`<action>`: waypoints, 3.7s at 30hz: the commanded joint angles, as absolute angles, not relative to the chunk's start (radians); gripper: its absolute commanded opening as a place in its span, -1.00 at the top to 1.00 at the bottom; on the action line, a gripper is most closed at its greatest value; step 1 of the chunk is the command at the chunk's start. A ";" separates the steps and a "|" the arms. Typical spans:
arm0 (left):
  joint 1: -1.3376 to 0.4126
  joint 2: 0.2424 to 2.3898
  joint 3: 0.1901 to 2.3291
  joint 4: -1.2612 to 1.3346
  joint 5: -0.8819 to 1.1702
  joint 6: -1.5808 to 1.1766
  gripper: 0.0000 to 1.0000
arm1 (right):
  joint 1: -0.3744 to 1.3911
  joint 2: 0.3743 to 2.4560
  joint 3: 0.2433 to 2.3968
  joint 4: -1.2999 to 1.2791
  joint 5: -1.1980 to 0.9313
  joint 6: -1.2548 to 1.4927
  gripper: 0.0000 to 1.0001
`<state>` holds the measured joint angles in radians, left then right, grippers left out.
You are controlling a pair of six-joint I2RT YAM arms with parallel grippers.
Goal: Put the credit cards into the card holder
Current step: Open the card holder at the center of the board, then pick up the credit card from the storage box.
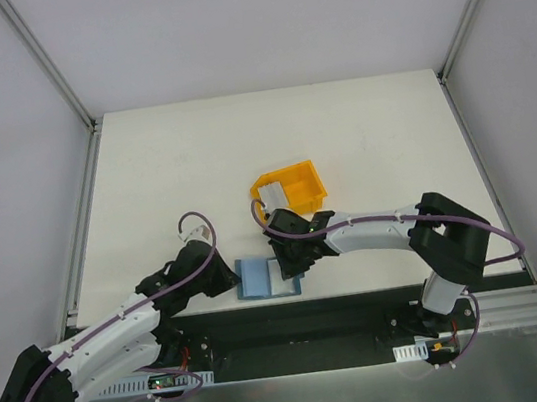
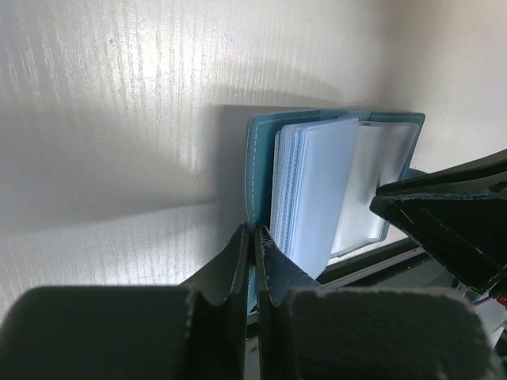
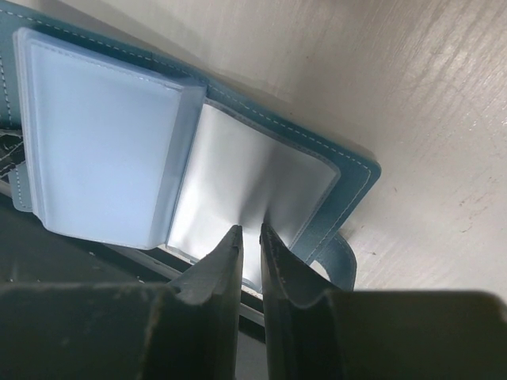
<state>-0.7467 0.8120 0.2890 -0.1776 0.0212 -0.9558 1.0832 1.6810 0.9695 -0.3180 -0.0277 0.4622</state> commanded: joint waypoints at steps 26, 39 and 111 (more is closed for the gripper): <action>-0.753 0.942 0.393 -0.160 -0.011 -1.019 1.00 | 0.951 1.559 1.069 -0.270 -0.114 0.341 0.36; -0.753 0.959 0.426 -0.160 -0.002 -0.991 1.00 | 0.845 1.490 1.167 -0.321 -0.065 0.252 0.04; -0.753 0.962 0.423 -0.160 -0.002 -0.956 1.00 | 0.587 1.982 1.456 -0.314 -0.340 0.198 -0.50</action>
